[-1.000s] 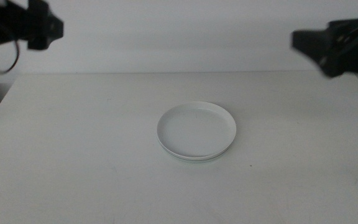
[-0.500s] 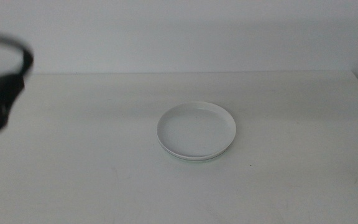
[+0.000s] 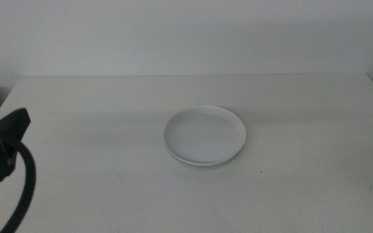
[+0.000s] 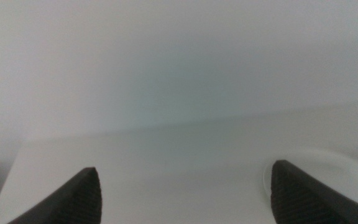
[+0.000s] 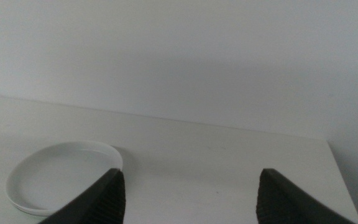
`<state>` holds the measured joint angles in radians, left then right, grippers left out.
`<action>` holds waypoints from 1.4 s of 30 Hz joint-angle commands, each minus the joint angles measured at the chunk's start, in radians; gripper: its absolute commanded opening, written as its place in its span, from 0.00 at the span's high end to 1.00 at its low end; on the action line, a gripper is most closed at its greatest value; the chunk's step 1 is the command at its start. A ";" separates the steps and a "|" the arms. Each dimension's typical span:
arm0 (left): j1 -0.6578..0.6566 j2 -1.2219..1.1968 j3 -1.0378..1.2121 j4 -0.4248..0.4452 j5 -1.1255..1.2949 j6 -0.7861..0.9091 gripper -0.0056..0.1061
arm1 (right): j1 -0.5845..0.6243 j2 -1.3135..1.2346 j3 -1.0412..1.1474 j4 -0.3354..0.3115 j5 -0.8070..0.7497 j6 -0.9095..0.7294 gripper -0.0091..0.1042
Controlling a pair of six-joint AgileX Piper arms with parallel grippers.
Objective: Stack the three bowls on top of each other.
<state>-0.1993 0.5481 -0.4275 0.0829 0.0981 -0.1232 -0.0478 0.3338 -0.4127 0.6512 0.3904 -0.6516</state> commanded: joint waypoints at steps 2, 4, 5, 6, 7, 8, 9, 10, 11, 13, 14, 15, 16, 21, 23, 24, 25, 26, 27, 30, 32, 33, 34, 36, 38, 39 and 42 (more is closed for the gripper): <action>0.000 0.002 -0.030 -0.009 -0.121 -0.011 0.04 | -0.007 0.007 -0.025 0.024 -0.070 -0.015 0.45; 0.000 0.002 -0.030 -0.009 -0.103 -0.011 0.04 | -0.007 0.007 -0.025 0.024 -0.070 -0.015 0.45; 0.000 0.002 -0.030 -0.009 -0.103 -0.011 0.04 | -0.007 0.007 -0.025 0.024 -0.070 -0.015 0.45; 0.000 0.002 -0.030 -0.009 -0.088 -0.011 0.04 | -0.007 0.007 -0.025 0.024 -0.070 -0.015 0.45; 0.000 0.002 -0.030 -0.009 -0.086 -0.011 0.04 | -0.007 0.007 -0.025 0.024 -0.070 -0.015 0.45; 0.000 0.002 -0.030 -0.009 -0.086 -0.011 0.04 | -0.007 0.007 -0.025 0.024 -0.070 -0.015 0.45; 0.000 0.002 -0.030 -0.009 -0.086 -0.011 0.04 | -0.007 0.007 -0.025 0.023 -0.070 -0.015 0.45; 0.000 -0.004 -0.021 -0.009 -0.087 -0.011 0.04 | -0.007 0.006 -0.013 -0.012 -0.071 -0.016 0.45; 0.000 -0.019 -0.009 -0.009 -0.087 -0.011 0.04 | -0.008 0.006 -0.004 -0.041 -0.072 -0.016 0.45; 0.000 -0.059 0.017 -0.010 -0.087 -0.011 0.04 | -0.008 -0.001 0.015 -0.093 -0.075 -0.016 0.45; 0.001 -0.090 0.037 -0.010 -0.087 -0.011 0.04 | -0.008 -0.018 0.028 -0.123 -0.075 -0.016 0.45; 0.002 -0.124 0.059 -0.012 -0.087 -0.011 0.04 | -0.008 -0.036 0.037 -0.150 -0.073 -0.016 0.45; 0.005 -0.162 0.078 -0.017 -0.087 -0.011 0.04 | -0.008 -0.061 0.051 -0.170 -0.075 -0.016 0.45; 0.077 -0.365 0.217 -0.018 -0.089 -0.010 0.04 | -0.008 -0.197 0.162 -0.194 -0.132 -0.016 0.45; 0.104 -0.442 0.271 -0.020 -0.089 -0.010 0.04 | -0.008 -0.259 0.217 -0.197 -0.157 -0.016 0.45; 0.115 -0.483 0.299 -0.022 -0.088 -0.010 0.04 | -0.008 -0.282 0.237 -0.206 -0.161 -0.016 0.45; 0.121 -0.521 0.320 -0.024 -0.087 -0.010 0.04 | -0.008 -0.309 0.260 -0.221 -0.166 -0.016 0.45; 0.125 -0.553 0.344 -0.025 -0.087 -0.010 0.04 | -0.008 -0.332 0.285 -0.235 -0.173 -0.016 0.45; 0.129 -0.580 0.367 -0.028 -0.087 -0.010 0.04 | -0.008 -0.347 0.308 -0.246 -0.177 -0.016 0.45; 0.129 -0.570 0.417 -0.036 -0.088 -0.010 0.04 | -0.008 -0.371 0.370 -0.264 -0.180 -0.016 0.45; 0.129 -0.574 0.442 -0.036 -0.088 -0.010 0.04 | -0.007 -0.371 0.404 -0.265 -0.178 -0.016 0.45; 0.129 -0.576 0.454 -0.036 -0.090 -0.010 0.04 | -0.007 -0.371 0.415 -0.265 -0.179 -0.016 0.45; 0.129 -0.576 0.455 -0.036 -0.079 -0.010 0.04 | -0.007 -0.371 0.428 -0.265 -0.180 -0.016 0.45; 0.129 -0.576 0.453 -0.036 -0.060 -0.011 0.04 | -0.007 -0.371 0.435 -0.267 -0.160 -0.016 0.45; 0.129 -0.576 0.453 -0.036 -0.060 -0.011 0.04 | -0.007 -0.371 0.435 -0.265 -0.163 -0.016 0.45; 0.129 -0.576 0.453 -0.036 -0.060 -0.011 0.04 | -0.007 -0.371 0.435 -0.265 -0.165 -0.016 0.45; 0.129 -0.575 0.453 -0.036 -0.057 -0.011 0.04 | -0.007 -0.371 0.435 -0.255 -0.170 -0.016 0.45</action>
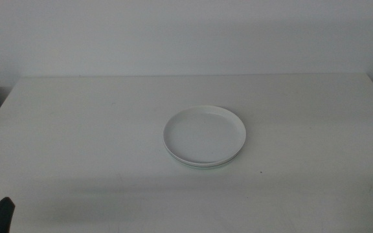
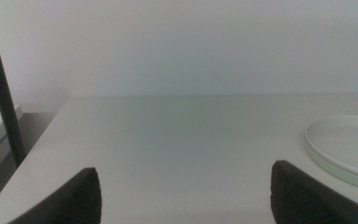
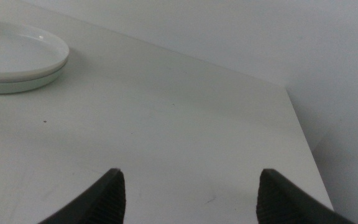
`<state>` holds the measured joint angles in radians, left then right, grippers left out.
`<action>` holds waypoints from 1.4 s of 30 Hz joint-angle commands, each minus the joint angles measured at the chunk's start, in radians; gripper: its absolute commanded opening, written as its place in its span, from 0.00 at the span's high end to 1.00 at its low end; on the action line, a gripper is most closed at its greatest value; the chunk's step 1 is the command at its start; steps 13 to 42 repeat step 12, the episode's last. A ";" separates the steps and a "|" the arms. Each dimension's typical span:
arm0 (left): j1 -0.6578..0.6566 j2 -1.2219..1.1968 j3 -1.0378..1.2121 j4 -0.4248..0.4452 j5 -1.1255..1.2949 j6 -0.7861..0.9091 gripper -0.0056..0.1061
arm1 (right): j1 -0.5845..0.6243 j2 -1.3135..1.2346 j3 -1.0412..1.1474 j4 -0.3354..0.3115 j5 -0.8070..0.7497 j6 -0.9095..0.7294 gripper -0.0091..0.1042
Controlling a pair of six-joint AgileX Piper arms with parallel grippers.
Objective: Stack the three bowls on top of each other.
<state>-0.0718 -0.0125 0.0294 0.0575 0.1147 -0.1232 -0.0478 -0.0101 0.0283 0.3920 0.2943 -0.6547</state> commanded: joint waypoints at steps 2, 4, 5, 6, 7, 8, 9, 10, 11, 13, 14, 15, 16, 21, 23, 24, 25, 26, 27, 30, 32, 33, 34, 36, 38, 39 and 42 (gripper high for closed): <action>0.001 -0.015 -0.004 -0.011 -0.073 -0.011 0.04 | -0.007 -0.027 -0.006 0.005 -0.076 -0.012 0.45; 0.001 -0.014 -0.004 -0.011 -0.073 -0.011 0.04 | -0.026 -0.028 -0.006 0.006 -0.076 -0.012 0.45; 0.001 -0.014 -0.004 -0.011 -0.073 -0.011 0.04 | -0.042 -0.027 -0.007 0.006 -0.079 -0.012 0.45; 0.001 -0.014 -0.004 -0.011 -0.073 -0.011 0.04 | -0.055 -0.022 -0.007 0.006 -0.078 -0.012 0.45; 0.001 -0.011 -0.004 -0.011 -0.073 -0.011 0.04 | -0.067 -0.018 -0.007 0.006 -0.079 -0.012 0.45; 0.001 -0.009 -0.004 -0.011 -0.073 -0.011 0.04 | -0.073 -0.016 -0.007 0.006 -0.079 -0.012 0.45; 0.001 -0.008 -0.004 -0.011 -0.072 -0.011 0.04 | -0.077 -0.016 -0.007 0.006 -0.078 -0.012 0.45; 0.001 -0.008 -0.004 -0.011 -0.072 -0.011 0.04 | -0.078 -0.016 -0.007 0.006 -0.079 -0.012 0.45; 0.001 -0.008 -0.004 -0.011 -0.072 -0.011 0.04 | -0.078 -0.016 -0.007 0.006 -0.079 -0.012 0.45; 0.001 -0.008 -0.004 -0.011 -0.072 -0.011 0.04 | -0.078 -0.016 -0.007 0.006 -0.079 -0.012 0.45; 0.001 -0.008 -0.004 -0.011 -0.072 -0.011 0.04 | -0.078 -0.016 -0.007 0.006 -0.079 -0.012 0.45; 0.001 -0.008 -0.004 -0.011 -0.072 -0.011 0.04 | -0.078 -0.016 -0.007 0.006 -0.079 -0.012 0.45; 0.001 -0.008 -0.004 -0.011 -0.072 -0.011 0.04 | -0.078 -0.016 -0.007 0.006 -0.079 -0.012 0.45; 0.001 -0.008 -0.004 -0.011 -0.072 -0.011 0.04 | -0.078 -0.016 -0.007 0.006 -0.079 -0.012 0.45; 0.001 -0.008 -0.004 -0.011 -0.072 -0.011 0.04 | -0.078 -0.016 -0.007 0.006 -0.079 -0.012 0.45; 0.001 -0.008 -0.004 -0.011 -0.072 -0.011 0.04 | -0.078 -0.016 -0.007 0.006 -0.079 -0.012 0.45; 0.001 -0.008 -0.004 -0.011 -0.072 -0.011 0.04 | -0.078 -0.016 -0.007 0.006 -0.079 -0.012 0.45; 0.001 -0.008 -0.004 -0.011 -0.072 -0.011 0.04 | -0.078 -0.016 -0.007 0.006 -0.079 -0.012 0.45; 0.001 -0.008 -0.004 -0.011 -0.072 -0.011 0.04 | -0.078 -0.016 -0.007 0.006 -0.079 -0.012 0.45; 0.001 -0.008 -0.004 -0.011 -0.072 -0.011 0.04 | -0.078 -0.016 -0.007 0.006 -0.079 -0.012 0.45; 0.001 -0.008 -0.004 -0.011 -0.072 -0.011 0.04 | -0.078 -0.016 -0.007 0.006 -0.079 -0.012 0.45; 0.001 -0.008 -0.004 -0.011 -0.072 -0.011 0.04 | -0.078 -0.016 -0.007 0.006 -0.079 -0.012 0.45; 0.001 -0.008 -0.004 -0.011 -0.072 -0.011 0.04 | -0.078 -0.016 -0.007 0.006 -0.079 -0.012 0.45; 0.001 -0.008 -0.004 -0.011 -0.072 -0.011 0.04 | -0.078 -0.016 -0.007 0.006 -0.079 -0.012 0.45; 0.001 -0.008 -0.004 -0.011 -0.072 -0.011 0.04 | -0.078 -0.016 -0.007 0.006 -0.079 -0.012 0.45; 0.001 -0.008 -0.004 -0.011 -0.072 -0.011 0.04 | -0.078 -0.016 -0.007 0.006 -0.079 -0.012 0.45; 0.001 -0.008 -0.004 -0.011 -0.072 -0.011 0.04 | -0.078 -0.016 -0.007 0.006 -0.079 -0.012 0.45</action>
